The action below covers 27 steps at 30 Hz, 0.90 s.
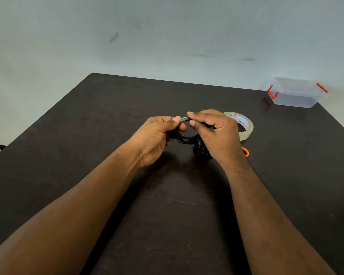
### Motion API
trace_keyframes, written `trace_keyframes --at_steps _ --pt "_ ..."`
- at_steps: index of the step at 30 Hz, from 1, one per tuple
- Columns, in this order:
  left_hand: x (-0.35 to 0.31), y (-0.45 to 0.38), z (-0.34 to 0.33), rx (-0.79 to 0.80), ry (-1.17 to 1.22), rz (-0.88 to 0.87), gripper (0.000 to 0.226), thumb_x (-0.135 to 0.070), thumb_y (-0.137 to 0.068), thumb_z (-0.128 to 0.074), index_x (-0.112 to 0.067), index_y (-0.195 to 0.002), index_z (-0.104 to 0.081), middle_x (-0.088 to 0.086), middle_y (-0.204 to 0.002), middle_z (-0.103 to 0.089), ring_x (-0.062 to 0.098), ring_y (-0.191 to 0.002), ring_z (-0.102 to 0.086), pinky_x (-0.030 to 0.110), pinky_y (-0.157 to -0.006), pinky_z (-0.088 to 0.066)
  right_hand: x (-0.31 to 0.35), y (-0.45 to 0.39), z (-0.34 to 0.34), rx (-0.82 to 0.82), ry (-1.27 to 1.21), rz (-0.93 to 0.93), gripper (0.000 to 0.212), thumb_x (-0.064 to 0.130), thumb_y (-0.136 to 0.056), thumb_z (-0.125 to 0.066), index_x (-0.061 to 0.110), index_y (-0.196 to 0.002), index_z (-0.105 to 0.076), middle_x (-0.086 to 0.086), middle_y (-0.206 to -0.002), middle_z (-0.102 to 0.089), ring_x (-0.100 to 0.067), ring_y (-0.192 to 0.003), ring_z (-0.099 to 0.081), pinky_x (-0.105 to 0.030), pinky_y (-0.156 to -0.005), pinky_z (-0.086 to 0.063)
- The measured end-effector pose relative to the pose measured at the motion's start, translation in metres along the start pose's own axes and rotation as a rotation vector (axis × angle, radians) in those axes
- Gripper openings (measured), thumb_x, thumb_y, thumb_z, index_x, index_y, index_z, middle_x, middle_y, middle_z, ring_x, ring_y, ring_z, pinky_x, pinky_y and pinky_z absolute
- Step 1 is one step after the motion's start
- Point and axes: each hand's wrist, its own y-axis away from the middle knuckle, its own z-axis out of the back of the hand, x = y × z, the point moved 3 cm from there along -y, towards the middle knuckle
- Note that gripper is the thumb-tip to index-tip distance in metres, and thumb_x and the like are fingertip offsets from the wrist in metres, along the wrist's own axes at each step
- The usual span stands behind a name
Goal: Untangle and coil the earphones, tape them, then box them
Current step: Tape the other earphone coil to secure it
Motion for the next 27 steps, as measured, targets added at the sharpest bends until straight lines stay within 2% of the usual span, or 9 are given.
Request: trace_keyframes --at_steps 4,8,12,16,18,20,22,25,27 --pt "-0.003 0.002 0.002 0.085 0.098 0.132 0.031 -0.026 -0.097 -0.051 -0.019 -0.077 -0.073 -0.001 -0.077 -0.070 0.010 -0.069 -0.056 0.028 -0.058 -0.031 0.003 0.001 -0.002 0.002 0.002 0.009 0.020 0.003 -0.083 -0.071 0.009 -0.102 -0.075 0.008 -0.091 -0.071 0.001 -0.089 -0.066 -0.013 -0.079 -0.048" --pt "0.002 0.000 0.006 0.058 0.099 0.195 0.021 -0.025 -0.096 -0.054 -0.019 -0.084 -0.070 -0.002 -0.072 -0.069 0.009 -0.070 -0.059 0.026 -0.059 -0.031 0.004 0.002 -0.006 0.010 0.039 0.068 0.018 0.001 -0.082 -0.071 0.006 -0.099 -0.076 0.005 -0.090 -0.070 -0.002 -0.088 -0.066 -0.012 -0.079 -0.048" --pt "0.000 0.000 0.007 0.013 0.148 0.142 0.018 -0.016 -0.095 -0.055 -0.012 -0.087 -0.070 0.002 -0.070 -0.065 0.009 -0.064 -0.061 0.027 -0.065 -0.037 0.002 0.003 -0.008 0.026 0.040 0.060 0.019 0.002 -0.081 -0.072 0.007 -0.100 -0.076 0.006 -0.091 -0.070 -0.002 -0.088 -0.066 -0.014 -0.080 -0.050" --pt "-0.006 -0.001 0.018 -0.271 -0.262 -0.017 0.029 -0.028 -0.092 -0.060 -0.003 -0.084 -0.073 0.010 -0.074 -0.073 0.020 -0.064 -0.063 0.029 -0.055 -0.047 0.002 0.006 -0.014 0.044 0.107 0.003 0.019 0.007 -0.081 -0.074 0.012 -0.099 -0.077 0.003 -0.091 -0.074 -0.007 -0.087 -0.068 -0.026 -0.080 -0.056" --pt "-0.006 -0.003 0.031 -0.438 -0.494 -0.117 0.041 -0.042 -0.089 -0.060 -0.006 -0.077 -0.073 0.008 -0.075 -0.073 0.022 -0.066 -0.065 0.031 -0.061 -0.053 0.002 0.007 -0.018 0.060 0.162 -0.030 0.018 0.010 -0.081 -0.073 0.015 -0.098 -0.077 0.003 -0.091 -0.076 -0.008 -0.086 -0.069 -0.032 -0.080 -0.056" --pt "-0.004 -0.006 0.041 -0.528 -0.669 -0.193 0.041 -0.043 -0.089 -0.059 -0.008 -0.073 -0.071 0.009 -0.072 -0.069 0.022 -0.069 -0.064 0.027 -0.065 -0.050 0.003 0.008 -0.024 0.116 0.300 0.030 0.014 0.020 -0.082 -0.069 0.021 -0.093 -0.078 0.006 -0.085 -0.076 -0.011 -0.084 -0.069 -0.040 -0.081 -0.054" --pt "0.000 -0.008 0.043 -0.503 -0.740 -0.191 0.025 -0.036 -0.091 -0.061 -0.018 -0.081 -0.074 -0.004 -0.072 -0.069 0.012 -0.073 -0.064 0.021 -0.066 -0.046 0.004 0.008 -0.032 0.235 0.542 0.060 0.016 0.037 -0.087 -0.063 0.029 -0.089 -0.077 0.011 -0.081 -0.073 -0.012 -0.090 -0.064 -0.048 -0.095 -0.045" --pt "0.008 -0.013 0.043 -0.437 -0.842 -0.174 0.016 -0.028 -0.090 -0.062 -0.021 -0.097 -0.075 -0.008 -0.088 -0.072 0.008 -0.085 -0.064 0.020 -0.079 -0.046 0.001 0.005 -0.030 0.270 0.571 -0.046 0.023 0.042 -0.092 -0.056 0.033 -0.105 -0.073 0.014 -0.109 -0.071 -0.010 -0.118 -0.054 -0.054 -0.112 -0.021" --pt "0.011 -0.014 0.042 -0.415 -0.886 -0.185 0.018 -0.023 -0.090 -0.062 -0.017 -0.101 -0.075 -0.004 -0.096 -0.073 0.008 -0.088 -0.063 0.019 -0.082 -0.045 0.002 0.002 -0.019 0.179 0.495 -0.025 0.024 0.039 -0.091 -0.055 0.030 -0.105 -0.073 0.012 -0.109 -0.072 -0.012 -0.115 -0.058 -0.056 -0.108 -0.031"
